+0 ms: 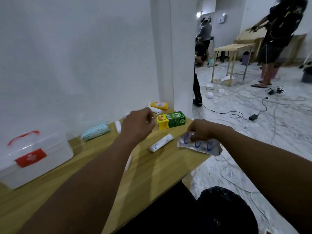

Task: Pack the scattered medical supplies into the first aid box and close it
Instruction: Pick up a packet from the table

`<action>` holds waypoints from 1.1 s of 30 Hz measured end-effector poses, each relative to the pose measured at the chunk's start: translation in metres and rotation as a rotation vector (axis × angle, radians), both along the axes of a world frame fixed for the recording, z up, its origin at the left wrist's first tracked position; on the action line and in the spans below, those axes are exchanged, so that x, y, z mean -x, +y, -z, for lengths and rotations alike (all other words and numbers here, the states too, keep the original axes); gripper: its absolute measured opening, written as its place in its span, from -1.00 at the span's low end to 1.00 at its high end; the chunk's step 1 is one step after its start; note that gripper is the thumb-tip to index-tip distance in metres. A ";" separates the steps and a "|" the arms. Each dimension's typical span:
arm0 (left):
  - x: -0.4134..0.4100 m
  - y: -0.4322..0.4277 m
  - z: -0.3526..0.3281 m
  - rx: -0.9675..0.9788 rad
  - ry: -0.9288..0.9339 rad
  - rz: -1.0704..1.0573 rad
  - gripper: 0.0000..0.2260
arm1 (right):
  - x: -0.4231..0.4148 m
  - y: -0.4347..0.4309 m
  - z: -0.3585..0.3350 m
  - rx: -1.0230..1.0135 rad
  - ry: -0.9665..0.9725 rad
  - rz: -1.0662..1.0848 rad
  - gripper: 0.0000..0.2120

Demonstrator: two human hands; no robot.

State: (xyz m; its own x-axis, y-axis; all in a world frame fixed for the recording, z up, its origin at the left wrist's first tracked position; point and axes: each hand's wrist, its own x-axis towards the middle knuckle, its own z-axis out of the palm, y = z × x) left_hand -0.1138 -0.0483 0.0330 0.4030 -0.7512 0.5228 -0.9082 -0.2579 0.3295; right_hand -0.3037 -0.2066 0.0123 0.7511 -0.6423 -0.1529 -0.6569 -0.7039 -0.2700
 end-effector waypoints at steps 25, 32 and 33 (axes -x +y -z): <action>0.256 -0.108 0.226 -0.568 0.680 0.190 -0.86 | 0.220 -0.031 0.202 -0.466 -0.059 0.647 -0.87; 0.251 -0.147 0.346 -0.794 0.782 0.087 -0.77 | 0.199 -0.039 0.327 -0.506 -0.093 0.785 -0.94; 0.248 -0.152 0.356 -0.819 0.768 0.096 -0.77 | 0.195 -0.040 0.339 -0.506 -0.097 0.808 -0.92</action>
State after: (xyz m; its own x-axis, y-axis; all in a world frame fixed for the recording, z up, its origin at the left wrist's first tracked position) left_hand -0.3621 -0.2000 -0.3229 0.3283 -0.7993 -0.5033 -0.5654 -0.5931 0.5732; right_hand -0.4991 -0.2463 -0.3271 0.1338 -0.8469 -0.5146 -0.8516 0.1673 -0.4967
